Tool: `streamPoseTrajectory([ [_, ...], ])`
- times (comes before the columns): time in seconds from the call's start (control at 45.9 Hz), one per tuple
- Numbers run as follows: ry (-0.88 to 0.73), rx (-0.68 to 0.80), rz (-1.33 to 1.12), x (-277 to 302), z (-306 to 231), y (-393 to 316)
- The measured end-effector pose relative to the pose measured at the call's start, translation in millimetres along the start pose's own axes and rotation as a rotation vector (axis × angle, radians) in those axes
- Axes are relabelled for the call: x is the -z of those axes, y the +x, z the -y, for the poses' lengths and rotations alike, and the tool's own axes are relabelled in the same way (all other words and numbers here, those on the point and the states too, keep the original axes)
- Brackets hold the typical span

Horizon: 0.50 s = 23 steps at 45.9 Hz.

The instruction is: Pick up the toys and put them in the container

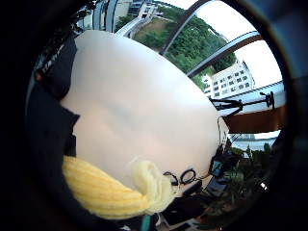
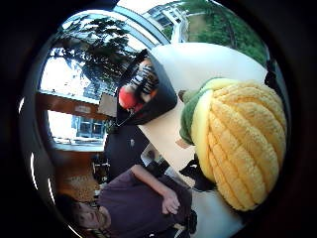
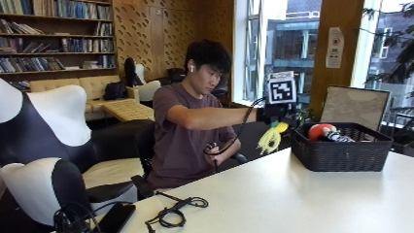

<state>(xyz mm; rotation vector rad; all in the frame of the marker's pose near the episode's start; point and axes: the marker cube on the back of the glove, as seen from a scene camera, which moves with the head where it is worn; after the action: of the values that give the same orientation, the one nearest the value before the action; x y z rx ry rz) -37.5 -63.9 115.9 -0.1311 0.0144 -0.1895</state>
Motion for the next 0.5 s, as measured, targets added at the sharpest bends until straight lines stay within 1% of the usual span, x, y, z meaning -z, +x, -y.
streamPoseTrajectory([
  [0.065, 0.025, 0.024, -0.026, 18.2, 21.2, -22.3],
  [0.131, 0.048, 0.02, -0.143, 29.4, 43.8, -41.5],
  [0.196, 0.055, 0.017, -0.209, 30.7, 66.3, -72.3],
  [0.262, 0.052, -0.024, -0.244, 25.5, 85.5, -98.4],
  [0.283, 0.05, -0.004, -0.219, 23.3, 90.8, -110.0],
  [0.349, 0.038, 0.119, -0.082, 15.6, 104.2, -147.9],
  [0.414, 0.037, 0.084, -0.085, 7.4, 119.9, -164.6],
  [0.502, 0.035, 0.198, 0.036, 0.4, 142.3, -204.1],
])
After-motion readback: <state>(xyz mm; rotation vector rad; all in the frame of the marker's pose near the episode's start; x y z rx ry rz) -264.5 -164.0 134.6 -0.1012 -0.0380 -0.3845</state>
